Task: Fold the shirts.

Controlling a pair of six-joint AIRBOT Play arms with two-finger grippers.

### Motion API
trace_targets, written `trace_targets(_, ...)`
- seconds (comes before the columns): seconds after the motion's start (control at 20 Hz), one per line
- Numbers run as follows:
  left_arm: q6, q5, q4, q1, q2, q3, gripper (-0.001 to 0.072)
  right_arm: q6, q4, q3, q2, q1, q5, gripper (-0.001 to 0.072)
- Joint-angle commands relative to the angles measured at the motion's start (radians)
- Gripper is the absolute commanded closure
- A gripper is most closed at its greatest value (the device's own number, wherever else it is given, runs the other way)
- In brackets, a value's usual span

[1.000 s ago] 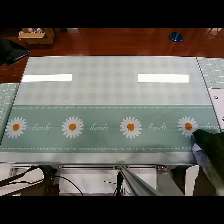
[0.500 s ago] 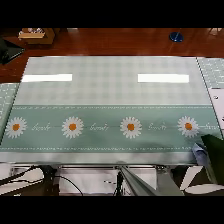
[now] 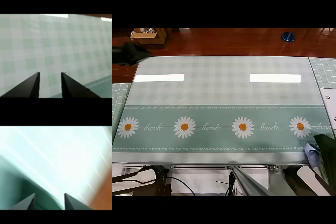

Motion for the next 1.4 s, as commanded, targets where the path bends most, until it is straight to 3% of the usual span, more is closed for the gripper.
trace_targets(0.0, -0.034, 0.0, 0.165, -0.209, -0.066, 0.0, 0.0282, -0.003, 0.526, 0.347, -0.272, 0.364, -0.031, 0.029)
trace_targets(0.05, -0.072, -0.001, 0.267, -0.286, -0.085, 0.0, 0.016, -0.006, 0.584, 0.38, -0.324, 0.457, -0.028, 0.029)
trace_targets(0.25, -0.27, -0.001, 0.64, -0.52, -0.147, 0.0, 0.0149, -0.008, 0.446, 0.373, -0.431, 0.75, 0.089, 0.029)
trace_targets(0.5, -0.43, -0.003, 0.77, -0.624, -0.183, 0.0, 0.0152, -0.007, 0.27, 0.29, -0.454, 0.961, 0.113, 0.0288)
trace_targets(1.35, -0.446, -0.003, 0.77, -0.623, -0.183, 0.0, 0.0168, 0.014, 0.284, 0.286, -0.453, 0.976, 0.121, 0.0288)
